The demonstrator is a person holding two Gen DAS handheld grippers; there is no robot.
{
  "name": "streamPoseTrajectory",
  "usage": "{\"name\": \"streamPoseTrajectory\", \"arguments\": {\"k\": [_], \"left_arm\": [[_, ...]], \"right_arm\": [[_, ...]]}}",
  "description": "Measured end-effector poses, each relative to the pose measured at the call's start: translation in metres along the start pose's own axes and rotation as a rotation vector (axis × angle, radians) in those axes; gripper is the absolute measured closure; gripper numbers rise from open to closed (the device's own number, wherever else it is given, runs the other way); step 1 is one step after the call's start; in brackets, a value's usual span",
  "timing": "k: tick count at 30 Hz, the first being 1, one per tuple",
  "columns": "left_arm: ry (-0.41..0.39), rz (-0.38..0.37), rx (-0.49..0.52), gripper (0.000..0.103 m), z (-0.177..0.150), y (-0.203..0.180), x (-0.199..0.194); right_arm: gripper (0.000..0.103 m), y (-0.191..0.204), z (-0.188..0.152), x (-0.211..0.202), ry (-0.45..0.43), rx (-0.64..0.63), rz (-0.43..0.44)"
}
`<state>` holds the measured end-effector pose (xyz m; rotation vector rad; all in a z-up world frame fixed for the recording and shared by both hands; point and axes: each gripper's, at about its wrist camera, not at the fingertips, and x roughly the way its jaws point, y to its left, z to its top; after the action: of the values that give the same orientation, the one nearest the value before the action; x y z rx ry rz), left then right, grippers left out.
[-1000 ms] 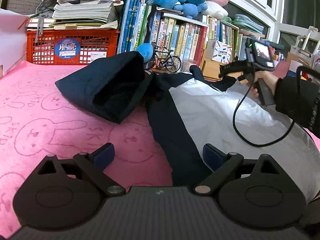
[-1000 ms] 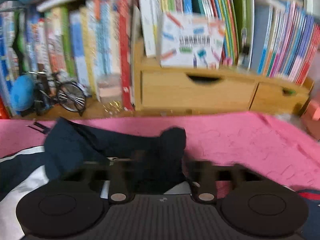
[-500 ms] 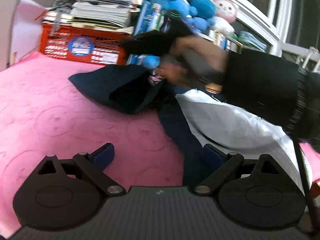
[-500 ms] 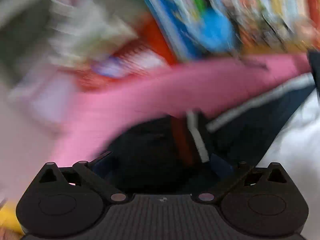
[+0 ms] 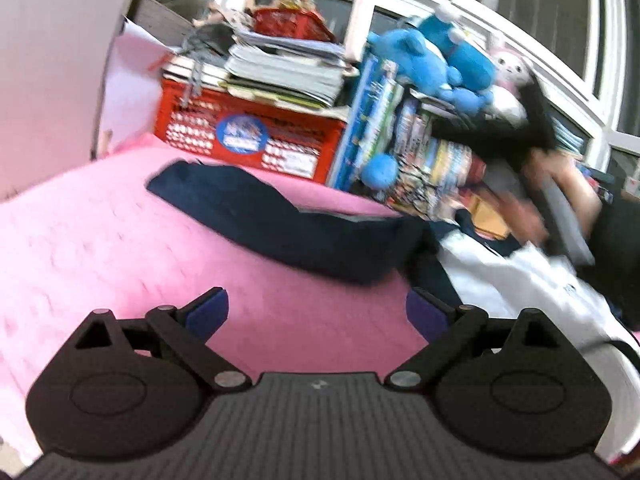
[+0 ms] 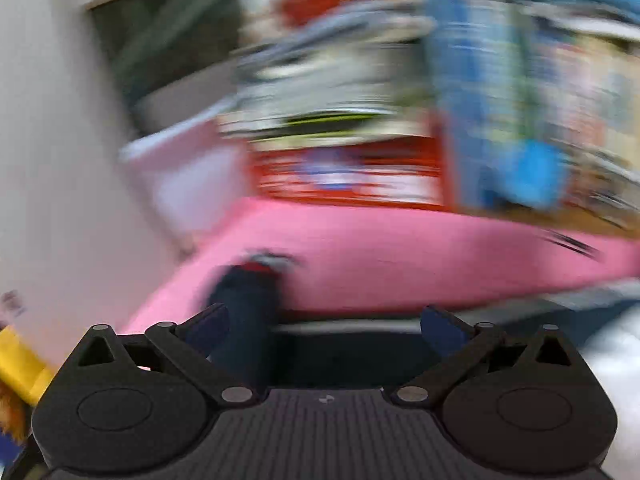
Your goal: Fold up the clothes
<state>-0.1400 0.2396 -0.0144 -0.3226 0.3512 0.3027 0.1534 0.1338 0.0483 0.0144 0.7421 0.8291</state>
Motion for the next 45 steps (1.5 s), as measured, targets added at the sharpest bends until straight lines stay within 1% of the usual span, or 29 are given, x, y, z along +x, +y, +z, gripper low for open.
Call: {"name": "streamPoseTrajectory", "arguments": {"k": [2, 4, 5, 7, 9, 11, 12, 13, 15, 17, 19, 22, 25, 29, 30, 31, 33, 35, 36, 37, 39, 40, 41, 42, 43, 44, 45], "left_arm": [[-0.011, 0.022, 0.021, 0.006, 0.015, -0.001, 0.011], [-0.022, 0.044, 0.041, 0.006, 0.029, -0.003, 0.022], [-0.009, 0.083, 0.082, 0.006, 0.033, -0.008, 0.034], [0.025, 0.179, 0.172, 0.006, 0.038, -0.021, 0.061], [0.067, 0.286, 0.263, 0.007, 0.037, -0.032, 0.09], [0.137, 0.368, 0.305, 0.007, 0.036, -0.031, 0.117], [0.235, 0.402, 0.289, 0.006, 0.037, -0.024, 0.134], [0.25, 0.427, 0.281, 0.006, 0.04, -0.018, 0.139], [0.265, 0.475, 0.265, 0.007, 0.046, -0.006, 0.147], [0.258, 0.573, 0.366, 0.007, 0.048, -0.001, 0.156], [0.261, 0.63, 0.436, 0.007, 0.05, 0.008, 0.164], [0.254, 0.82, 0.538, 0.007, 0.057, 0.03, 0.183], [0.301, 0.857, 0.365, 0.004, 0.076, 0.067, 0.187], [0.334, 0.83, 0.404, 0.004, 0.08, 0.067, 0.194], [0.341, 0.837, 0.418, 0.005, 0.081, 0.063, 0.196], [0.339, 0.838, 0.407, 0.006, 0.084, 0.06, 0.196], [0.324, 0.817, 0.328, 0.009, 0.092, 0.061, 0.191], [0.315, 0.769, 0.197, 0.01, 0.103, 0.062, 0.182], [0.311, 0.738, 0.151, 0.01, 0.105, 0.059, 0.173], [0.304, 0.708, 0.138, 0.01, 0.105, 0.054, 0.163], [0.29, 0.649, 0.115, 0.01, 0.105, 0.043, 0.145], [0.295, 0.588, 0.142, 0.01, 0.103, 0.038, 0.136], [0.288, 0.568, 0.151, 0.01, 0.101, 0.033, 0.127], [0.274, 0.544, 0.153, 0.01, 0.098, 0.027, 0.115], [0.267, 0.515, 0.15, 0.01, 0.095, 0.022, 0.102], [0.265, 0.475, 0.142, 0.01, 0.092, 0.017, 0.089], [0.268, 0.406, 0.127, 0.01, 0.086, 0.011, 0.071]], "right_arm": [[0.0, -0.033, -0.015, -0.014, -0.024, -0.002, -0.146], [0.0, -0.055, -0.04, -0.022, -0.011, -0.049, -0.283], [0.0, -0.062, -0.054, -0.027, 0.002, -0.086, -0.331], [0.001, -0.06, -0.079, -0.03, 0.034, -0.178, -0.371], [0.001, -0.056, -0.097, -0.033, 0.048, -0.242, -0.35], [0.0, -0.048, -0.108, -0.039, 0.042, -0.244, -0.274], [0.0, -0.046, -0.111, -0.042, 0.047, -0.236, -0.221], [0.0, -0.044, -0.114, -0.042, 0.056, -0.236, -0.179], [0.0, -0.041, -0.117, -0.041, 0.053, -0.254, -0.147], [0.0, -0.041, -0.116, -0.041, 0.053, -0.251, -0.125], [0.0, -0.046, -0.113, -0.035, 0.055, -0.251, -0.12], [0.0, -0.047, -0.113, -0.032, 0.054, -0.253, -0.118], [0.0, -0.048, -0.116, -0.033, 0.055, -0.262, -0.093], [0.0, -0.046, -0.118, -0.032, 0.056, -0.273, -0.087], [0.0, -0.045, -0.118, -0.032, 0.056, -0.274, -0.087], [0.0, -0.045, -0.118, -0.032, 0.056, -0.273, -0.088], [0.0, -0.045, -0.118, -0.032, 0.056, -0.272, -0.088], [0.0, -0.046, -0.118, -0.032, 0.053, -0.264, -0.082], [0.0, -0.045, -0.118, -0.035, 0.058, -0.257, -0.076], [0.0, -0.04, -0.121, -0.04, 0.072, -0.261, -0.065], [0.0, -0.021, -0.134, -0.059, 0.114, -0.321, 0.004], [0.0, -0.013, -0.143, -0.072, 0.128, -0.349, 0.056], [0.0, -0.004, -0.153, -0.084, 0.14, -0.375, 0.11], [0.0, 0.002, -0.164, -0.1, 0.155, -0.39, 0.195], [0.0, 0.006, -0.175, -0.116, 0.153, -0.395, 0.254], [0.0, 0.006, -0.186, -0.135, 0.121, -0.388, 0.26], [0.0, 0.004, -0.196, -0.154, 0.085, -0.379, 0.258]]}}
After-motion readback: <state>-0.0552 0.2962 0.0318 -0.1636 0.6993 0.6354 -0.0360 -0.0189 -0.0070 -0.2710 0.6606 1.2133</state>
